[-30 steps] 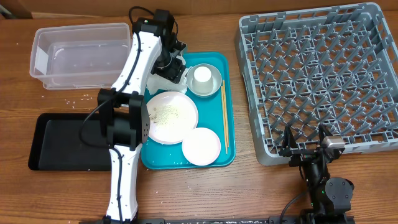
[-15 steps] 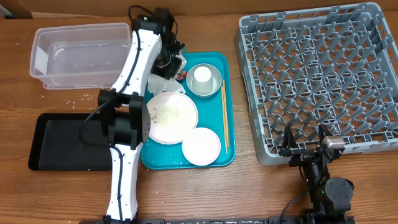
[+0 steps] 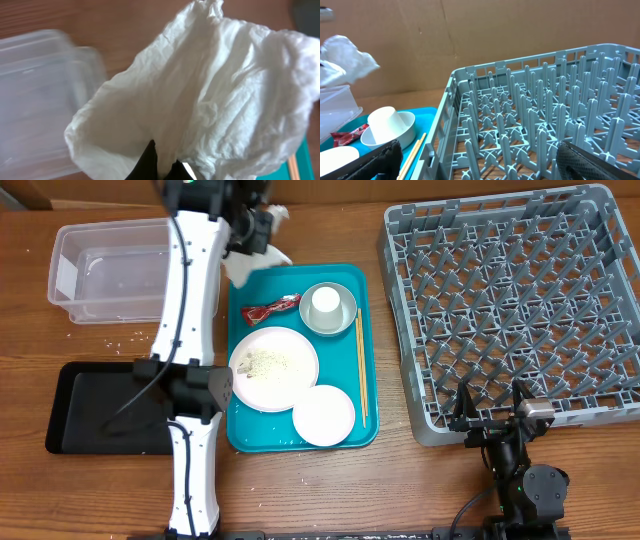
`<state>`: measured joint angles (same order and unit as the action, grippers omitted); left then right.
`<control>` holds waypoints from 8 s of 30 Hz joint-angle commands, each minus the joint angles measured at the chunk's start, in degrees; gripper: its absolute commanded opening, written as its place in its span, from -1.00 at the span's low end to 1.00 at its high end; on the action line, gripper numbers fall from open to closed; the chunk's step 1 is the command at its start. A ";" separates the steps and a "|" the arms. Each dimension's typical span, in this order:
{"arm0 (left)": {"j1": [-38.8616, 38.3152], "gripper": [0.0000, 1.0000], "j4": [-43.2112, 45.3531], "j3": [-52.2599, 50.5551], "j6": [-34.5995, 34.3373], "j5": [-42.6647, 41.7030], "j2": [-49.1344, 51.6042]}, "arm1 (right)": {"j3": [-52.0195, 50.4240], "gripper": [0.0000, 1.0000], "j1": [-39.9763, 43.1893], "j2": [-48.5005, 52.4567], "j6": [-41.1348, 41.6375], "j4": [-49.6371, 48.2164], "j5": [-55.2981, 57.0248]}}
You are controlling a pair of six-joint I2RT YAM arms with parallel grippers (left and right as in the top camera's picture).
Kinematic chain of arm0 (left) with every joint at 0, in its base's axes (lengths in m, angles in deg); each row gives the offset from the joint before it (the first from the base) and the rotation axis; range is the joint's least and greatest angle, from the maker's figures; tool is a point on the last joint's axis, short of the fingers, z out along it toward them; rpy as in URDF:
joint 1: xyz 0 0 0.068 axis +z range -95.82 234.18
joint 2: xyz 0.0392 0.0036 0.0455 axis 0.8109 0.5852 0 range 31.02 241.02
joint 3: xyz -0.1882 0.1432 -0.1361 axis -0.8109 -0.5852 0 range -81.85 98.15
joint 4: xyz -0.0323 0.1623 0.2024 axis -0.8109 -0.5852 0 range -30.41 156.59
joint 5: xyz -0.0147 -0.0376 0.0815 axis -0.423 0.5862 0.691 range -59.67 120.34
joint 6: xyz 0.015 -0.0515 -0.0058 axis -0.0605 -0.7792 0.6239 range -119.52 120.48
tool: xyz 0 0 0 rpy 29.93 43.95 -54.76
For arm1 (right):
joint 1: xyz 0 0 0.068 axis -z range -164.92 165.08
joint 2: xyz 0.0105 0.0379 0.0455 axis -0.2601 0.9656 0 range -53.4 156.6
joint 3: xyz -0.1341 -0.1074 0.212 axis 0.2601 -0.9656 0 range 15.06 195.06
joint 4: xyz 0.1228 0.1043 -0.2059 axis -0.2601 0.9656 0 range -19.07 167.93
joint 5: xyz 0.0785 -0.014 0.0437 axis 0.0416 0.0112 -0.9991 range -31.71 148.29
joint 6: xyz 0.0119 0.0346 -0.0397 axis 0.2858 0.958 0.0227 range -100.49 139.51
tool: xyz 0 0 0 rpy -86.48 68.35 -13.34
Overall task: Sort waste into correct bins and load items into the dishwasher
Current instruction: 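Carry the tissue with the left gripper into the clear plastic bin, then move the left gripper back to the red wrapper and grasp it, then drop the red wrapper into the clear bin with the left gripper, then reach the right gripper to the small pink bowl and grasp it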
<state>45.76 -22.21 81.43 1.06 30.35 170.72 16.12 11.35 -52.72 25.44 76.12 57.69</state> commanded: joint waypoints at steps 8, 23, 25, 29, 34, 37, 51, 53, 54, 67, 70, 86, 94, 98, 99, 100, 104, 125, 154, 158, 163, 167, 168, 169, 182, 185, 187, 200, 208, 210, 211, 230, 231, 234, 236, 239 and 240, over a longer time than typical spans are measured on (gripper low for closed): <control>13.55 -0.92 3.96 0.22 -25.42 10.78 -1.27 | -0.59 1.00 0.44 -0.46 -0.35 -0.35 0.55; 20.04 0.27 9.46 -6.43 -33.66 6.71 -1.42 | -0.59 1.00 0.44 -0.46 -0.35 -0.35 0.55; 20.02 0.17 9.97 -5.81 -29.35 -1.22 -1.49 | -0.59 1.00 0.44 -0.46 -0.35 -0.35 0.55; 18.10 0.18 10.84 -5.64 -7.41 -31.67 -1.46 | -0.59 1.00 0.44 -0.46 -0.35 -0.35 0.55; 12.76 0.19 1.16 -5.68 10.25 -28.61 -1.25 | -0.59 1.00 0.44 -0.46 -0.33 -0.35 0.55; 8.83 0.20 -2.12 -6.75 14.49 -19.61 -1.05 | -0.59 1.00 0.44 -0.46 -0.35 -0.35 0.55; -1.55 0.28 4.26 -22.82 22.86 -7.21 -1.05 | -0.59 1.00 0.44 -0.46 -0.35 -0.35 0.55; -1.90 0.30 6.34 -26.84 26.10 -8.44 -1.05 | -0.59 1.00 0.44 -0.46 -0.35 -0.35 0.55; -1.97 0.33 7.17 -28.02 27.04 -8.98 -1.05 | -0.59 1.00 0.44 -0.46 -0.35 -0.35 0.55; -2.05 0.36 24.76 -40.33 32.22 -4.96 -1.05 | -0.59 0.99 0.44 -0.46 -0.35 -0.35 0.55; -2.16 0.22 26.38 -40.89 32.04 -5.07 -1.05 | -0.59 1.00 0.44 -0.46 -0.35 -0.35 0.55; -2.08 -0.92 26.95 -41.07 19.93 -7.50 -1.14 | -0.59 1.00 0.44 -0.46 -0.35 -0.35 0.55; -0.48 -0.92 22.77 -21.79 6.80 -6.84 -3.04 | -0.59 1.00 0.44 -0.46 -0.35 -0.35 0.55; 3.02 -0.92 23.50 -14.23 -7.56 -2.38 -3.76 | -0.59 1.00 0.44 -0.46 -0.35 -0.35 0.55; 4.09 -0.92 23.50 -13.22 -11.54 -1.33 -3.76 | -0.59 1.00 0.44 -0.46 -0.35 -0.35 0.55; 5.49 -0.92 23.52 -12.72 -16.41 -0.28 -3.76 | -0.59 0.99 0.44 -0.46 -0.35 -0.35 0.55; 11.93 -0.92 21.44 -12.81 -32.41 1.07 -3.50 | -0.59 1.00 0.44 -0.46 -0.35 -0.35 0.55; 26.27 0.89 15.02 -10.80 -41.44 -8.44 -9.20 | -0.59 1.00 0.44 -0.46 -0.35 -0.35 0.55; 37.66 1.00 -1.40 -11.04 -38.25 0.44 -17.20 | 3.19 1.00 0.44 -0.28 55.93 -40.06 -5.90; 37.66 1.00 -1.40 -11.04 -38.25 0.42 -17.20 | 14.86 0.99 0.44 3.65 46.12 -32.20 -4.98; 37.66 1.00 -1.40 -11.04 -38.25 0.42 -17.20 | 43.19 1.00 0.44 21.53 22.80 -5.29 -14.43; 37.66 1.00 -1.40 -11.04 -38.25 0.42 -17.20 | 66.53 1.00 0.28 39.93 14.53 19.41 -26.58; 37.66 1.00 -1.40 -11.04 -38.25 0.42 -17.20 | 71.84 0.99 -0.04 44.22 13.07 25.29 -27.80; 37.66 1.00 -1.40 -11.04 -38.25 0.44 -17.20 | 77.48 0.99 -0.68 48.72 11.28 32.09 -28.33; 37.66 1.00 -1.40 -11.04 -38.25 0.44 -17.20 | 116.96 1.00 -30.38 95.30 2.56 81.40 -11.50; 37.66 1.00 -1.40 -11.04 -38.25 0.44 -17.20 | 116.96 1.00 -34.75 102.86 3.13 83.45 -12.41; 37.66 1.00 -1.40 -11.04 -38.25 0.42 -17.20 | 116.76 1.00 -36.65 108.00 3.26 84.35 -17.05; 37.66 1.00 -1.40 -11.04 -38.25 0.42 -17.20 | 112.63 0.38 -43.93 123.73 16.20 83.78 -11.41; 37.66 1.00 -1.40 -11.04 -38.25 0.42 -17.20 | 107.12 0.42 -53.11 123.73 29.66 75.76 3.21; 37.66 1.00 -1.40 -11.04 -38.25 0.42 -17.20 | 104.67 0.41 -54.53 123.73 31.76 73.72 6.62; 37.66 1.00 -1.40 -11.04 -38.25 0.42 -17.20 | 103.38 0.41 -55.01 123.73 31.85 72.11 6.71; 37.66 1.00 -1.40 -11.04 -38.25 0.42 -17.20 | 100.02 -0.93 -55.78 123.29 31.61 68.39 3.41; 37.66 1.00 -1.40 -11.04 -38.25 0.42 -17.20 | 100.96 -0.92 -55.65 123.01 31.58 69.35 3.08; 37.66 1.00 -1.40 -11.04 -38.25 0.44 -17.20 | 105.77 -0.93 -54.73 121.46 30.58 73.66 3.04; 37.66 1.00 -1.40 -11.04 -38.25 0.42 -17.20 | 110.53 -0.93 -53.46 120.30 29.35 77.29 2.97; 37.66 1.00 -1.40 -11.04 -38.25 0.42 -17.20 | 118.53 -0.93 -50.42 118.60 26.75 82.38 2.86; 37.66 1.00 -1.40 -11.04 -38.25 0.42 -17.20 | 121.85 -0.93 -48.68 117.98 25.64 83.93 2.93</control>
<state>83.81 -23.65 70.41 -38.28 30.19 153.19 128.33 -42.07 71.28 54.73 157.17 60.75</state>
